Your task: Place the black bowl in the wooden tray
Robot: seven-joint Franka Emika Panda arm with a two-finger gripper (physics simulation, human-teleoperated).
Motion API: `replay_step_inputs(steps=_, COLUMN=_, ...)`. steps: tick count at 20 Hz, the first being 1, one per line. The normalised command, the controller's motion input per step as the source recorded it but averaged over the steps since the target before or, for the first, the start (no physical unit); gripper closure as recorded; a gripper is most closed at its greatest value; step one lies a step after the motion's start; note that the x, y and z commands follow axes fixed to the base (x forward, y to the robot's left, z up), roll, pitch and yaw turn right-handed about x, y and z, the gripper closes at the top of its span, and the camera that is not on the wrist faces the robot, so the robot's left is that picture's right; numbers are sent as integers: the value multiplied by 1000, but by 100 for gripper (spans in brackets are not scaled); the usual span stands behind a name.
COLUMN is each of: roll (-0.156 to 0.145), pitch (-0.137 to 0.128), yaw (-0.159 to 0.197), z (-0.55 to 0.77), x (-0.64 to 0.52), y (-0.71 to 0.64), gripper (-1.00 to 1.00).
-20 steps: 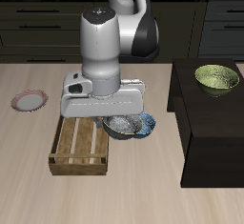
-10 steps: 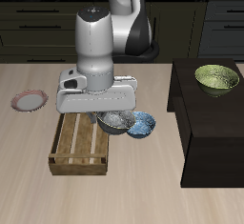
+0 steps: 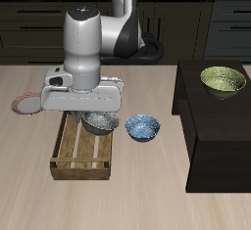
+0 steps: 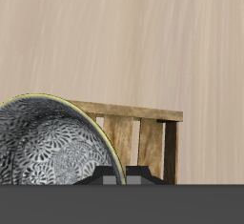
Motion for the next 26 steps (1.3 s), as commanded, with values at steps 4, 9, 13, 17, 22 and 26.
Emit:
replay_step_inputs(steps=4, roll=-37, pitch=-23, yaw=-2, z=52, x=-168, y=-306, gripper=100)
replay_step_inputs(steps=9, roll=-44, pitch=13, yaw=-1, z=-171, x=-84, y=-312, gripper=100)
replay_step_inputs(steps=13, roll=-22, pitch=18, yaw=-20, z=-216, x=-57, y=-68, gripper=100)
replay_step_inputs(steps=17, roll=22, pitch=1, yaw=-18, z=-212, x=-316, y=-24, gripper=100)
replay_step_inputs(steps=22, roll=24, pitch=-59, yaw=-19, z=21, x=-373, y=115, gripper=100)
replay_step_inputs(steps=26, roll=26, pitch=-14, yaw=5, z=-63, x=-262, y=115, gripper=100)
